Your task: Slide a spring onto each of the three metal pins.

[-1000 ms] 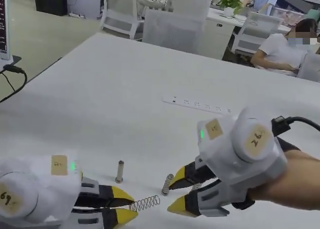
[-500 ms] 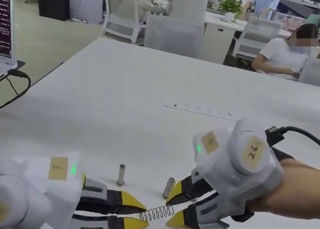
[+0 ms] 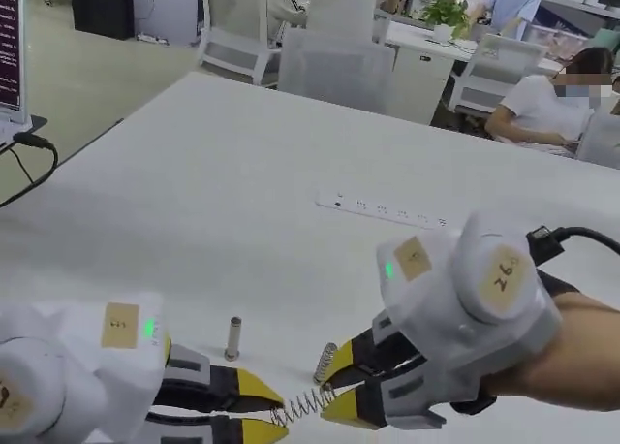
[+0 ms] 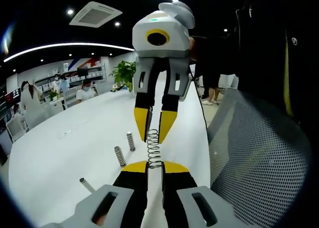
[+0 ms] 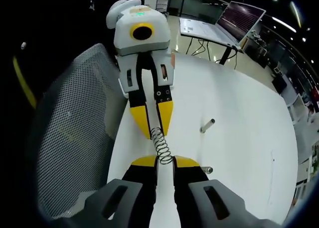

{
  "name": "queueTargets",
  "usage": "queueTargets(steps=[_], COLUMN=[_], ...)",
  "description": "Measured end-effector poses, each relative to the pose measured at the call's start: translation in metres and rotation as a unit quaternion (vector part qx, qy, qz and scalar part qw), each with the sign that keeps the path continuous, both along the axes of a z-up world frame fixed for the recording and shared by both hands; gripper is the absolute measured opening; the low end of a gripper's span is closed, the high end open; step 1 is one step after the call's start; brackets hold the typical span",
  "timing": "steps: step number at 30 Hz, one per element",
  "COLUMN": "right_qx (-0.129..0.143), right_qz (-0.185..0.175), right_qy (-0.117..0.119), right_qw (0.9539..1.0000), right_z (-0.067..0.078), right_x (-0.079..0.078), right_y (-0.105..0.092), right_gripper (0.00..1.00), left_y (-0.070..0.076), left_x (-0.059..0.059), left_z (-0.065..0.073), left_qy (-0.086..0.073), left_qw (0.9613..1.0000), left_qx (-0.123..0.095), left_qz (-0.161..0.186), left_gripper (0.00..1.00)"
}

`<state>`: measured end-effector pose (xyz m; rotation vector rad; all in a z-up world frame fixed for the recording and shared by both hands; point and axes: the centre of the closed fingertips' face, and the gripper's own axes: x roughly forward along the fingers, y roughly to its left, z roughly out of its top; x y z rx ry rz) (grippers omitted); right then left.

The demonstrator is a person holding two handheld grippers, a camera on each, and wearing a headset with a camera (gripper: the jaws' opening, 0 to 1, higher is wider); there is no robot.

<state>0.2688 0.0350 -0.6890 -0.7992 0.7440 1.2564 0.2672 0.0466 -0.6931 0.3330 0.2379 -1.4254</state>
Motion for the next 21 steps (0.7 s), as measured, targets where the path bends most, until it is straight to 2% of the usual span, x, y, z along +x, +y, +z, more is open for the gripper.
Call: queueTargets(steps=[5,15,21], right_qx=[0.007,-0.004,-0.009], right_qz=[0.006,0.028,0.034], right_qy=[0.001,-0.006,-0.002], right_qw=[1.0,0.9996,0.9994], right_z=[0.006,0.011,0.01], right_x=[-0.002,-0.002,0.0], right_y=[0.006,0.016,0.019], right_gripper=[0.09,0.09,0.09], left_y=[0.0,-0.004,-0.004], left_x=[0.003,0.006,0.008], left_z=[-0.004,-0.008,-0.008], left_qy=[-0.002,-0.003,-0.002], left_qw=[1.0,0.9999,0.9999], left_qx=[0.006,0.008,0.007], left_qz=[0.004,0.008,0.012], left_gripper=[0.02,0.02,0.02])
